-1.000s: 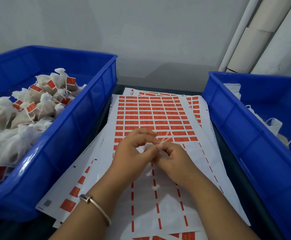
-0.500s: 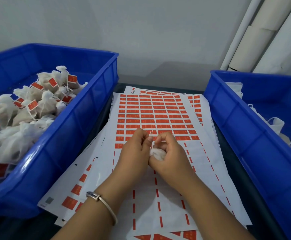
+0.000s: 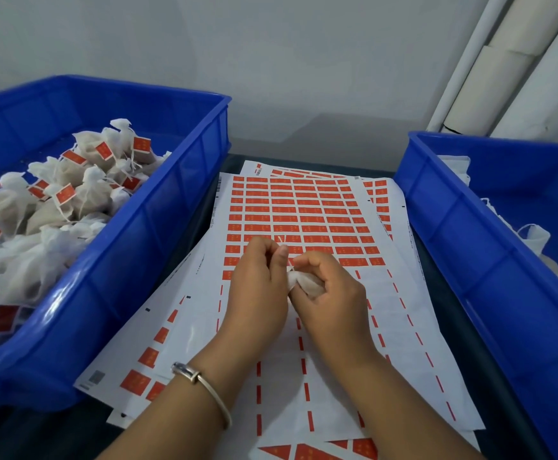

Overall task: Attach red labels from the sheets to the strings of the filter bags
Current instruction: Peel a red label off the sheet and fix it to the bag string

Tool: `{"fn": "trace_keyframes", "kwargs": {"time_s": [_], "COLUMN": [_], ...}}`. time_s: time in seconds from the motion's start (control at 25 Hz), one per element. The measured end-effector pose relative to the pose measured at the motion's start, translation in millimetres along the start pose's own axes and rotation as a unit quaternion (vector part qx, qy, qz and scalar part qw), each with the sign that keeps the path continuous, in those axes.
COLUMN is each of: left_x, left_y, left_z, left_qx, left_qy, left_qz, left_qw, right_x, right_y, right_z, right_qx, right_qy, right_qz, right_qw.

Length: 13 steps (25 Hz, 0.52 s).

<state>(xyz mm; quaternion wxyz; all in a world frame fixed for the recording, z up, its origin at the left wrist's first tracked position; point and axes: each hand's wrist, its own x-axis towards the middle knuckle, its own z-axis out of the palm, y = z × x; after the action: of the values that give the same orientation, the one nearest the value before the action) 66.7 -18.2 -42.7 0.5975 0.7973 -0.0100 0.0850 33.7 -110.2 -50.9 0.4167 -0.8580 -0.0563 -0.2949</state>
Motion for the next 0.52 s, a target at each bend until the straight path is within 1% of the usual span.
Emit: {"fn": "trace_keyframes", "kwargs": {"time_s": [0.16, 0.24, 0.28, 0.32, 0.4, 0.52], "left_x": [-4, -5, -4, -4, -4, -4], "left_y": [0, 1, 1, 1, 2, 4], "left_z": [4, 4, 3, 1, -1, -5], "left_qx": [-0.035, -0.046, -0.049, -0.054, -0.087, -0.111], "left_qy": [-0.004, -0.009, -0.014, -0.022, -0.052, -0.127], "left_qz": [-0.012, -0.025, -0.027, -0.024, -0.014, -0.002], "left_qw": [0.999, 0.999, 0.998, 0.998, 0.995, 0.986], "right_x": [2, 3, 3, 3, 5, 13], "right_y": [0, 2, 2, 3, 5, 12], "right_z": [-1, -2, -3, -3, -5, -9], "right_qx": [-0.075, -0.09, -0.092, -0.088, -0.069, -0.05], "right_qy": [0.049, 0.043, 0.034, 0.024, 0.014, 0.002], "right_qz": [-0.083, -0.098, -0.091, -0.072, -0.004, 0.093], "right_qw": [0.992, 0.99, 0.991, 0.993, 0.998, 0.994]}}
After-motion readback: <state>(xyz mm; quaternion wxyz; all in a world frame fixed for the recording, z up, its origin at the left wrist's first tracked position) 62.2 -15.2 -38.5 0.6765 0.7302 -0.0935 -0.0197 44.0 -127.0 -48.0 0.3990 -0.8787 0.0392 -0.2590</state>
